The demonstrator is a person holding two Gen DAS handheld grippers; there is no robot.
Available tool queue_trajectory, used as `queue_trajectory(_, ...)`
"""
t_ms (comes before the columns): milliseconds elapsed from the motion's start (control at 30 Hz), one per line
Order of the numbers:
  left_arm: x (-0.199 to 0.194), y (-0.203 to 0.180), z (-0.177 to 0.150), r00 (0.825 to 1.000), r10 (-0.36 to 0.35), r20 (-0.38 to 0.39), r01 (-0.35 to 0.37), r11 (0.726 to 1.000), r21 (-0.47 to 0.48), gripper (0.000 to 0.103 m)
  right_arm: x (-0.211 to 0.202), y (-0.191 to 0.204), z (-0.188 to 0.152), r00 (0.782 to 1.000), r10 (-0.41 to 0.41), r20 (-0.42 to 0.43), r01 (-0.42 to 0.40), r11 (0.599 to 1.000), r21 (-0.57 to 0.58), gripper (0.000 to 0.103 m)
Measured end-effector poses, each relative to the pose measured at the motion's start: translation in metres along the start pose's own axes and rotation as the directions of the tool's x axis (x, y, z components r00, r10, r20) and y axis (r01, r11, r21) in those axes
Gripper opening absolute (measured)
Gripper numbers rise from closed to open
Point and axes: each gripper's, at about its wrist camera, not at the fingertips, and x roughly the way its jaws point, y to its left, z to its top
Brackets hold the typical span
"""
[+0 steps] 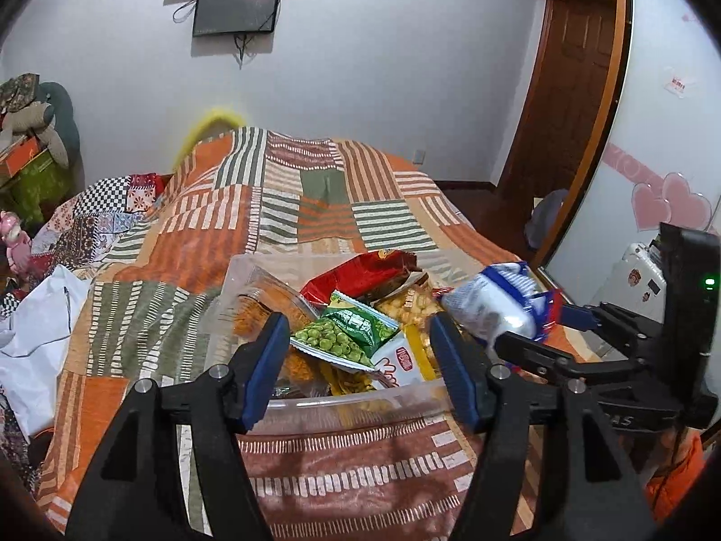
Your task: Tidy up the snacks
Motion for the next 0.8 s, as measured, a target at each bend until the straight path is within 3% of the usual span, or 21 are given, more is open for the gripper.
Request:
queue_trajectory(333,-0.03,-0.003,-0.002,0.998,0.014,0.06,-0.015,1.0,0.015,0.064,-0.018,0.001,-0.004,0.999,-0.032,0.029,0.031,0.999,0.013,0.074)
queue_trajectory(500,-0.062,-0.009,-0.001,0.989,0.019,0.147,-0.021,1.0,0.013,0.064,-0.061,0.016,0.0,0.989,-0.048,0.138,0.053,0.998,-0.032,0.078)
queue_trajectory(567,-0.076,-0.012,-0.001,0.983,0.024,0.18,-0.027,1.0,0.015,0.064,-0.081,0.021,0.001,0.981,-0.037,0.193,0.044,0.999,-0.03,0.084)
queue_trajectory(700,-0.108,-0.019,-0.002,0.966,0.035,0.258,-0.042,0.999,0.019,0.065,-0.116,0.027,0.002,0.962,-0.002,0.271,0.008,1.0,-0.022,0.084)
queue_trajectory(800,-0.127,-0.022,-0.003,0.954,0.032,0.298,-0.038,0.999,0.013,0.075,-0.134,0.03,0.003,0.949,0.026,0.314,-0.023,1.0,-0.014,0.086)
